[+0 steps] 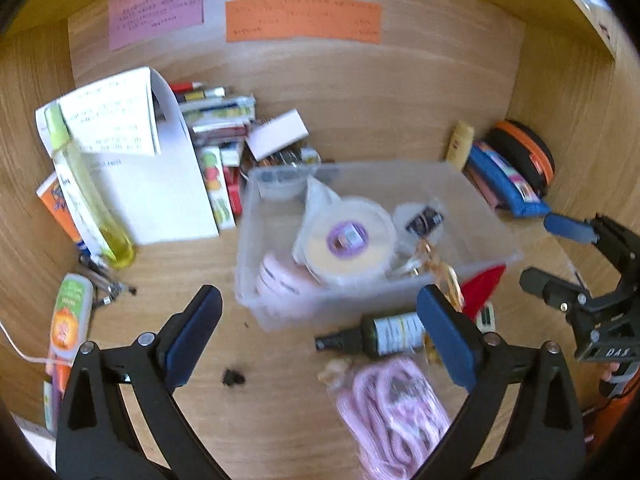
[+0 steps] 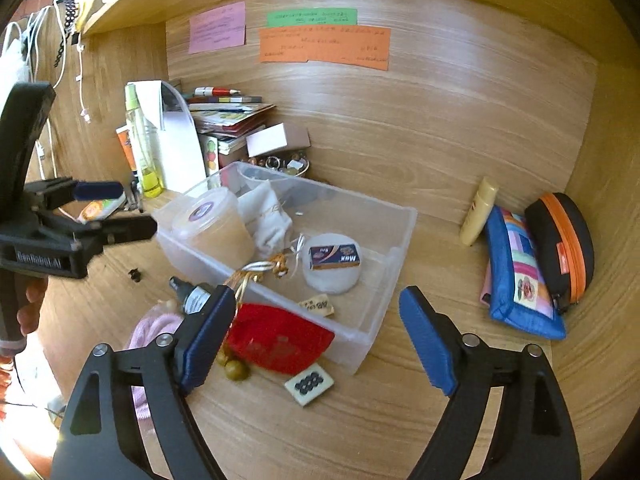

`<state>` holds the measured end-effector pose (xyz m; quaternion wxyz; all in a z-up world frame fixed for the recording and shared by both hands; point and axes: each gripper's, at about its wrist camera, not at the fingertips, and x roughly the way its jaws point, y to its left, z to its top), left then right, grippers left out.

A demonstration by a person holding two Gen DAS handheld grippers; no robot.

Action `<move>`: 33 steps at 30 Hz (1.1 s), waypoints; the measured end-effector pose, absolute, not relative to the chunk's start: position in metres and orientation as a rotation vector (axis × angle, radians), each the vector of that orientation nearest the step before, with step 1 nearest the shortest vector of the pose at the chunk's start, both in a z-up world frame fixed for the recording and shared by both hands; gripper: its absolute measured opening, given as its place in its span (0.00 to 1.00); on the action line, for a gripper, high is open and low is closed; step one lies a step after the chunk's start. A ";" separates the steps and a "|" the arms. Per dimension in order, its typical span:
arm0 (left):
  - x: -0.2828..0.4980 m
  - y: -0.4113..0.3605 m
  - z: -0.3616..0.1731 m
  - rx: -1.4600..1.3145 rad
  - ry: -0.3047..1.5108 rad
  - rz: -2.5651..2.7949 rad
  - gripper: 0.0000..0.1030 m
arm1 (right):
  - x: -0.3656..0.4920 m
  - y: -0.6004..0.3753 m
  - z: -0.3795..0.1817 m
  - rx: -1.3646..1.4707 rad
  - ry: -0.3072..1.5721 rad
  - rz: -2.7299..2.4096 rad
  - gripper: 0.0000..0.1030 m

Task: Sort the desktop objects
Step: 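Open right tool releasing the stick while left tool releases the container into box, then move left tool to the pink rope bag while right tool moves to the white dotted tile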

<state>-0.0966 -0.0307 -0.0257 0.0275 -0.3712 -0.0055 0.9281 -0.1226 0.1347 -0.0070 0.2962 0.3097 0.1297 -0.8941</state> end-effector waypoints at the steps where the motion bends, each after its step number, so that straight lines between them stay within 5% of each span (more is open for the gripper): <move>1: -0.093 -0.027 -0.029 -1.153 -0.016 2.861 0.96 | -0.121 0.136 -0.008 0.828 0.346 -2.374 0.80; 24: -0.053 0.022 -0.109 -1.430 -0.091 2.792 0.96 | -0.124 0.160 -0.078 1.023 0.393 -2.230 0.82; 30: -0.057 0.020 -0.120 -1.486 -0.180 2.804 0.96 | -0.131 0.158 -0.088 1.062 0.403 -2.166 0.78; 33: -0.059 0.025 -0.122 -1.504 -0.145 2.817 0.97 | -0.133 0.153 -0.093 1.078 0.420 -2.135 0.69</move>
